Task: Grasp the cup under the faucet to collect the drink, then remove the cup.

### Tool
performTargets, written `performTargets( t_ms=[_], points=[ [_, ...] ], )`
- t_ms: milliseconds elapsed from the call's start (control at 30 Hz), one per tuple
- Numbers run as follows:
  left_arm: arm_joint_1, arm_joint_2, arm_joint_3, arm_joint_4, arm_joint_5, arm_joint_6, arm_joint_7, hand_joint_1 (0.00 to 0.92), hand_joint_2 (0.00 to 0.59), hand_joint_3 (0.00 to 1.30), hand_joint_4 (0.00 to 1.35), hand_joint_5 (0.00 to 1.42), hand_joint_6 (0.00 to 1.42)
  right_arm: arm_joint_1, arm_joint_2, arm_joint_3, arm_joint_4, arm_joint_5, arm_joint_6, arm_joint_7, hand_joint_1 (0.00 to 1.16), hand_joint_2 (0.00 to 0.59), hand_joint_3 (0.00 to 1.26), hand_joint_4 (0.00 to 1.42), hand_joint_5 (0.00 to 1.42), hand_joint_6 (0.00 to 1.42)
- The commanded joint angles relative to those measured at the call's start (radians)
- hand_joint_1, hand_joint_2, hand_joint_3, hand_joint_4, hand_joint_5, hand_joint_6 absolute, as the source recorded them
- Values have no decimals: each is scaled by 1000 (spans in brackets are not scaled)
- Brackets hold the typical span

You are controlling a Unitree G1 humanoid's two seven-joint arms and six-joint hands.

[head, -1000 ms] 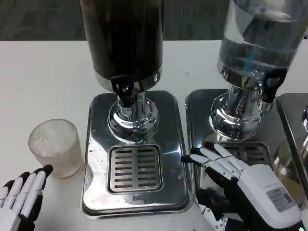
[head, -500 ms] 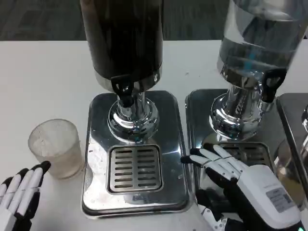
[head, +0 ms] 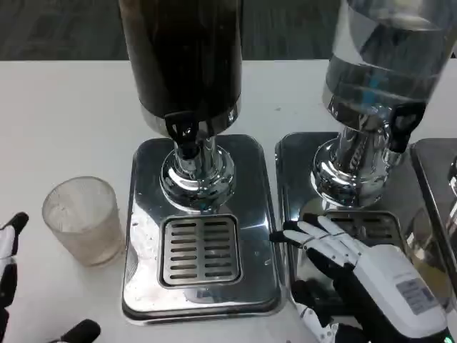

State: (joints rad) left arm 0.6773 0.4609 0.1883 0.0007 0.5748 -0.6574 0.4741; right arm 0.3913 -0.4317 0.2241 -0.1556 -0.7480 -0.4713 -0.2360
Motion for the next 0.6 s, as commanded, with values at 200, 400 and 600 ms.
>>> performTargets(
  t_ms=[200, 400, 600],
  points=[
    [-85, 8, 28, 40, -88, -29, -81, 0, 16, 0, 0, 21, 50, -3, 11, -9, 6, 23, 6, 9, 628, 557, 241, 163, 86, 264],
    [-123, 23, 36, 64, -125, -29, -155, 0, 7, 0, 0, 36, 71, -3, 25, -4, 11, 21, 6, 9, 625, 553, 241, 164, 94, 265],
    [-160, 44, 46, 77, -133, -8, -215, 0, 1, 0, 0, 43, 74, -13, 43, 8, 13, 14, 9, 17, 622, 551, 241, 164, 96, 266]
  ],
)
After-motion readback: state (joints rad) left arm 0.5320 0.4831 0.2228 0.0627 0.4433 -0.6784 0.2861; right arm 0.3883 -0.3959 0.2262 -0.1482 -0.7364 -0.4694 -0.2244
